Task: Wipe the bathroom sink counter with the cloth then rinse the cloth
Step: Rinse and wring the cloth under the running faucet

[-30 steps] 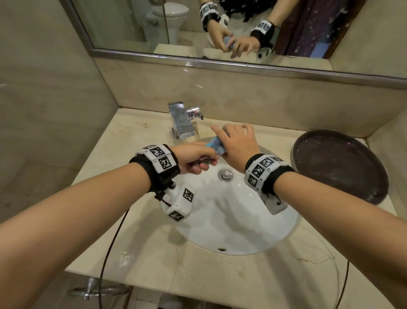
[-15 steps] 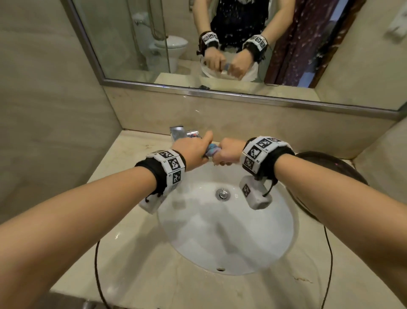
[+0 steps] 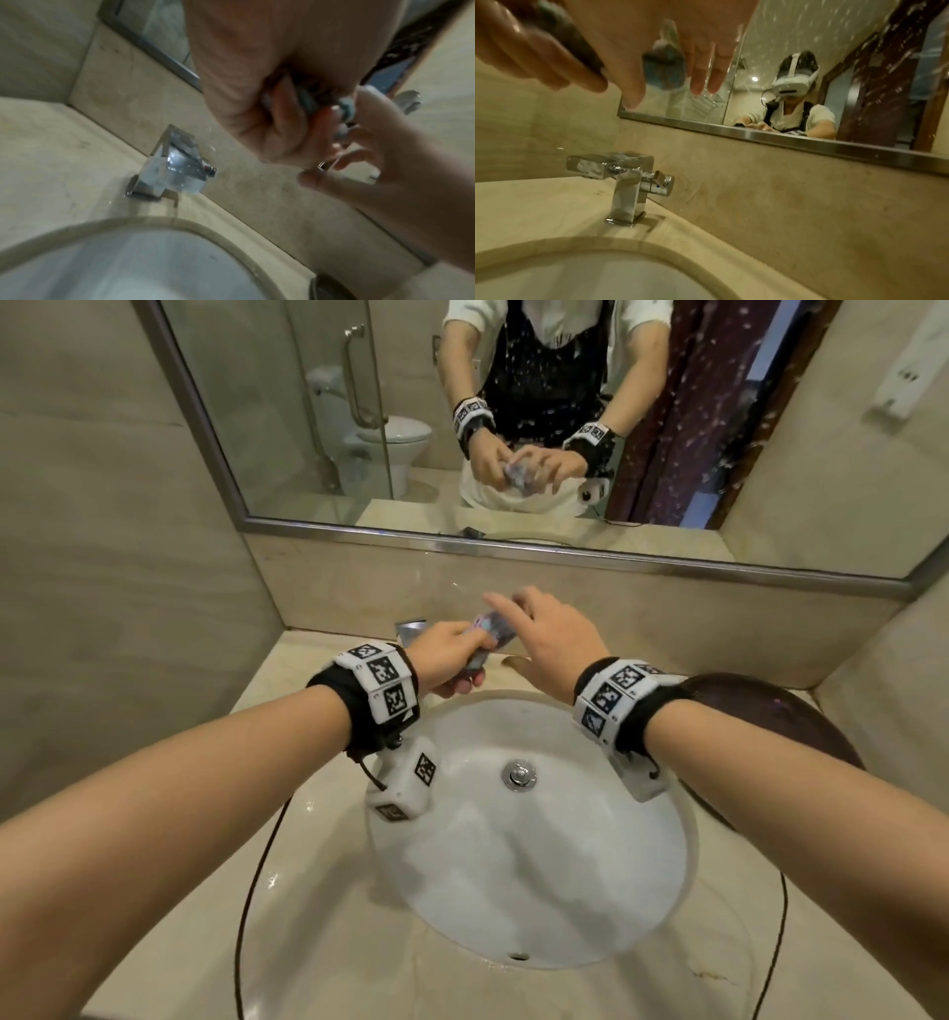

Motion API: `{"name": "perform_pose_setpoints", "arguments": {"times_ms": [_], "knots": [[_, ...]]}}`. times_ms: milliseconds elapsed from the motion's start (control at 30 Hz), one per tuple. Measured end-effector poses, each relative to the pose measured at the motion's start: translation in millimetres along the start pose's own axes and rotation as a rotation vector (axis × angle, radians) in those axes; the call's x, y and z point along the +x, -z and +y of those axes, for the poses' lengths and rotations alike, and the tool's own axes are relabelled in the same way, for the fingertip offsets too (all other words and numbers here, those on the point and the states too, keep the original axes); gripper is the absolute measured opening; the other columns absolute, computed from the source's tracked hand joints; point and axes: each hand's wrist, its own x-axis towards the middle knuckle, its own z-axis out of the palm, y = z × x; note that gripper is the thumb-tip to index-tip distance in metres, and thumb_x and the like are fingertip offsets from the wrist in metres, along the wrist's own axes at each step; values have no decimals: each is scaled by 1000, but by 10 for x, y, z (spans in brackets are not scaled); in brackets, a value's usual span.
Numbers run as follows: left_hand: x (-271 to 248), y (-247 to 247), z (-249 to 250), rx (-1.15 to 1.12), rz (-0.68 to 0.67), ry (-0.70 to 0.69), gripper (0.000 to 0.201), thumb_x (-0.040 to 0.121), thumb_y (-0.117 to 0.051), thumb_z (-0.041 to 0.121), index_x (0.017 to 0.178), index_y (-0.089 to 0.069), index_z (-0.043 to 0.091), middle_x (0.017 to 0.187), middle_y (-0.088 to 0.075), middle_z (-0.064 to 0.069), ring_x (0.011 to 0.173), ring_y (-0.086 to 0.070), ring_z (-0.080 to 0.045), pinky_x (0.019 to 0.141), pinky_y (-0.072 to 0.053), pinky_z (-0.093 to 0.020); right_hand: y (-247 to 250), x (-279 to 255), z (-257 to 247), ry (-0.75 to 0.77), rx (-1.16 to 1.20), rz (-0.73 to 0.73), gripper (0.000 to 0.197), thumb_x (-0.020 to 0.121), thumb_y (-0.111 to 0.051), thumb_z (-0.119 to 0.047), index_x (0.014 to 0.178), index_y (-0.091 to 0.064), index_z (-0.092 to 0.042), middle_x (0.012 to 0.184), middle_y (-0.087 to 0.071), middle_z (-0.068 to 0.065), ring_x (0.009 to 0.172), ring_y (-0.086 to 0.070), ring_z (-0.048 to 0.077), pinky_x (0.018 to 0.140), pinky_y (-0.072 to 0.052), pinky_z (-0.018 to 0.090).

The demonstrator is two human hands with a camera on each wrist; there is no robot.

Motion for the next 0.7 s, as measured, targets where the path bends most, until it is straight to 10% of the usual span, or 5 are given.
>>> {"name": "perform_pose_setpoints", "arguments": {"times_ms": [200,433,700], "knots": [[-102,-78,78,-118,-351,113,20,95,-37,29,81,-43,16,50,-48,0,28,-33,-5,34,-17,-11,-27,-18,1,77,-91,76,39,51,-80,-11,86,-63,-7,75,-60,12,59,-60,29,41,-36,21],[-63,-78,212,1160,-92,-269,25,85,-57,28,105,-59,13,93,-64,-10,83,-60,-27,65,-36,-25,138,-28,-95,-20,-168,-274,26,93,-44,-28,106,-60,-13,107,-68,8,98,-64,31,67,-37,29],[17,-128,140,1640,99,-538,31,98,-37,29,120,-42,8,103,-67,-11,93,-66,-34,60,-35,-31,24,42,-129,-364,496,-550,29,80,-55,-7,54,-43,-10,58,-44,6,55,-41,22,52,-31,26]]}}
